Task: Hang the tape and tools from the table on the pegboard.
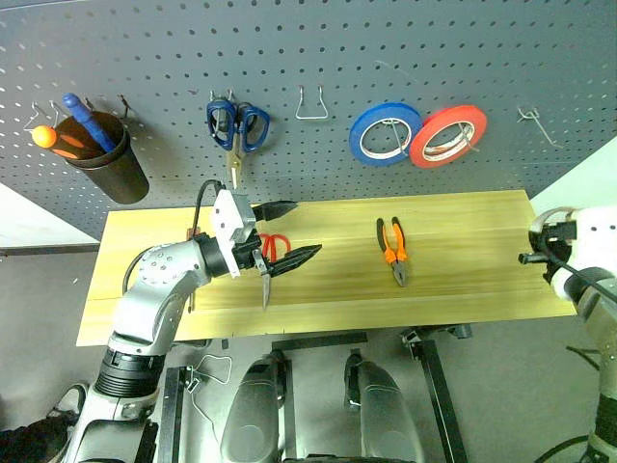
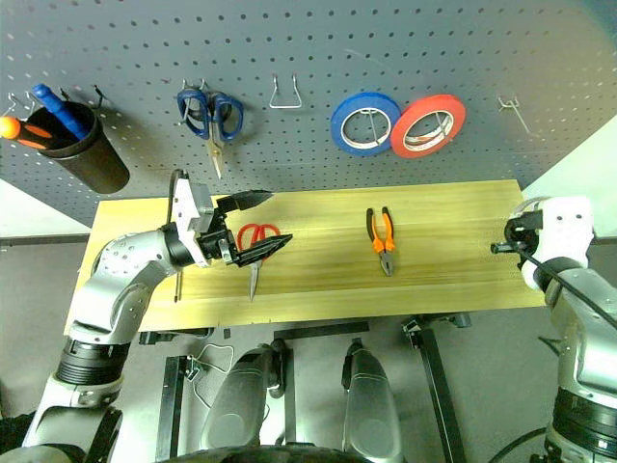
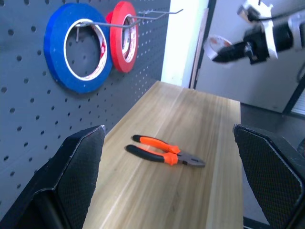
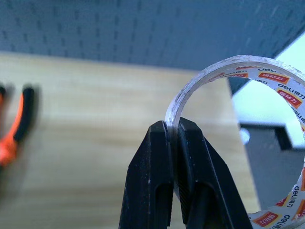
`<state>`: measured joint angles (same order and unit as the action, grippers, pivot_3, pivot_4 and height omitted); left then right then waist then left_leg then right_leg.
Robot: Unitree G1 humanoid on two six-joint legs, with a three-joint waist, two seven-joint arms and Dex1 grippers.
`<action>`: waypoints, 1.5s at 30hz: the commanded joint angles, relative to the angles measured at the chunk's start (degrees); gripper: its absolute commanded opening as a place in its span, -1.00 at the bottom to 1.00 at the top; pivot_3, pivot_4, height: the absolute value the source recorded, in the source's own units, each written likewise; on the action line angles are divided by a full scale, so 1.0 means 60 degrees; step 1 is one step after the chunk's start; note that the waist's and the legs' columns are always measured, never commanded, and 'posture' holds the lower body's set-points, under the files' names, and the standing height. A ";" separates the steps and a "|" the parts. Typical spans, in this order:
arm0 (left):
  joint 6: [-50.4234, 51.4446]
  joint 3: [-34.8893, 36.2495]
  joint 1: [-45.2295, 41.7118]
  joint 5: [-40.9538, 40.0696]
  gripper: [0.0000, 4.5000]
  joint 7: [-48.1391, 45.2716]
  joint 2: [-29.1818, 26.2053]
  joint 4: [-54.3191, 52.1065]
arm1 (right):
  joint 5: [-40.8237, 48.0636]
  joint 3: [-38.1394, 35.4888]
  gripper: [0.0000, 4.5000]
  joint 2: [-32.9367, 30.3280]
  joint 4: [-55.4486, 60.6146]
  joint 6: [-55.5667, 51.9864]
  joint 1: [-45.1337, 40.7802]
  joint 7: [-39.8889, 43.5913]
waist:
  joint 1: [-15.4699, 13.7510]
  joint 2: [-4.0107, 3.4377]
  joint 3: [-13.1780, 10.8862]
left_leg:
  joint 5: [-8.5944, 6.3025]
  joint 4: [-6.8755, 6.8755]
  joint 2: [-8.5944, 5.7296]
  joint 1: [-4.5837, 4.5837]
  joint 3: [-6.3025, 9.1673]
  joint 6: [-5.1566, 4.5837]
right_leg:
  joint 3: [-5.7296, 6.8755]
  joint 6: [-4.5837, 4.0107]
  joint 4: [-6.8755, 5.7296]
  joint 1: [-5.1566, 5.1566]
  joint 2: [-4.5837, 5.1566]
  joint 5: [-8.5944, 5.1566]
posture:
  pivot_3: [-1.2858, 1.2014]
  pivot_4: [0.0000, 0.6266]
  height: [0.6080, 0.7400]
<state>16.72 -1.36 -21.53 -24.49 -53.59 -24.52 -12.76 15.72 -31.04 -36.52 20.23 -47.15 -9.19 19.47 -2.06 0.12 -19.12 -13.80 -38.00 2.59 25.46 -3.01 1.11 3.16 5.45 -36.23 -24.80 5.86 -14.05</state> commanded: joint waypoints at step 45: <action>-0.1924 -0.0094 0.0237 0.0138 1.00 0.0504 0.0702 0.0318 | 0.0714 0.0611 -0.99 0.0218 -0.0865 0.3014 -0.1427 0.0022 | -0.0012 0.0001 0.0000 | 0.0001 -0.0005 -0.0011 0.0006 0.0010 0.0000 | 0.0005 0.0007 -0.0006 0.0001 0.0004 0.0007 | 0.07 0.05 0.64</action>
<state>5.69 -1.52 -20.52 -23.19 -50.59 -20.06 -8.09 20.28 -26.86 -34.82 14.32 -31.26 -17.14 19.51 -2.14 0.13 -19.12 -13.79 -38.03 2.53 25.50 -2.95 1.11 3.19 5.49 -36.27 -24.79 5.88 -14.01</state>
